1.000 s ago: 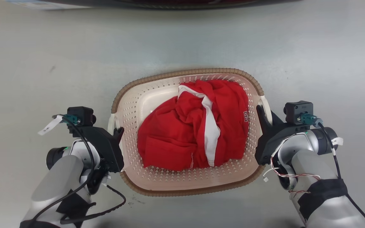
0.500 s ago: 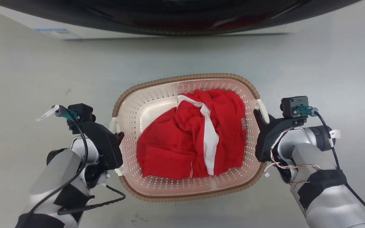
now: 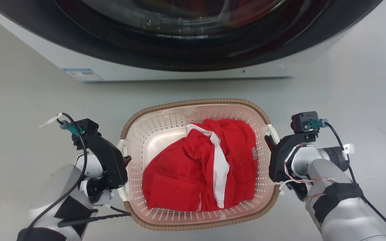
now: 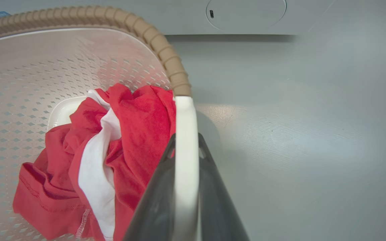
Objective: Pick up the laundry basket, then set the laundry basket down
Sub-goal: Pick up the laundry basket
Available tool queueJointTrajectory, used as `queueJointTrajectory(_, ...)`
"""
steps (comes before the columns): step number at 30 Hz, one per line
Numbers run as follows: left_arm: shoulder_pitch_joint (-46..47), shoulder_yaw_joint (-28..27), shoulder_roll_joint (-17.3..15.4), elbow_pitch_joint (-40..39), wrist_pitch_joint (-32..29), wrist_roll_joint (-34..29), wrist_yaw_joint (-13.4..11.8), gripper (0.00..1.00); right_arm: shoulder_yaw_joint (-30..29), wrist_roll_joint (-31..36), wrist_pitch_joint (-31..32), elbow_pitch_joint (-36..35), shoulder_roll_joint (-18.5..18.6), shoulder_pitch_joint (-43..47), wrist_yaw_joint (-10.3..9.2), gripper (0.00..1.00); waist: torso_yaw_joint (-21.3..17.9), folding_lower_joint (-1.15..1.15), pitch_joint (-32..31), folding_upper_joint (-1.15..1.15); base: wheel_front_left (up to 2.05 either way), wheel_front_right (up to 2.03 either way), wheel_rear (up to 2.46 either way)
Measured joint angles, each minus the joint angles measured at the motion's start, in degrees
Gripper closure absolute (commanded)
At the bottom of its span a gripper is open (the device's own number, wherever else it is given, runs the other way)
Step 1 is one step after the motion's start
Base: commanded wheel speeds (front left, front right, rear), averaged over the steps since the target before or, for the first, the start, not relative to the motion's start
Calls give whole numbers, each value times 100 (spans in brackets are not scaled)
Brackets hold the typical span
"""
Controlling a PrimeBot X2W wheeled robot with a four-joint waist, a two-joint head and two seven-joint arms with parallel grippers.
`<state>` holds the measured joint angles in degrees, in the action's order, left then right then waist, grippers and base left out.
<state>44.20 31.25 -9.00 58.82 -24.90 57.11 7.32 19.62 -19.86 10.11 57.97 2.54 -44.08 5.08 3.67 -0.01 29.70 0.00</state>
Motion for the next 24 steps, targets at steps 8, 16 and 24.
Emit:
queueJointTrajectory(8, -1, 25, 3, 174, -282, 127, 8, 100, 104, -242, 241, 260, -25, -8, 98, 100, -16, 0, -591, 0, 0, 0, 0)
queueJointTrajectory(16, -2, 51, 7, 335, -536, 300, 9, 100, 198, -493, 527, 487, -46, -17, 149, 100, -34, 0, -1129, 1, 0, 0, 0)
queueJointTrajectory(24, -7, 90, 24, 490, -736, 381, 9, 100, 287, -726, 842, 675, -57, -9, 199, 100, -45, 0, -1592, 0, 0, 0, 0)
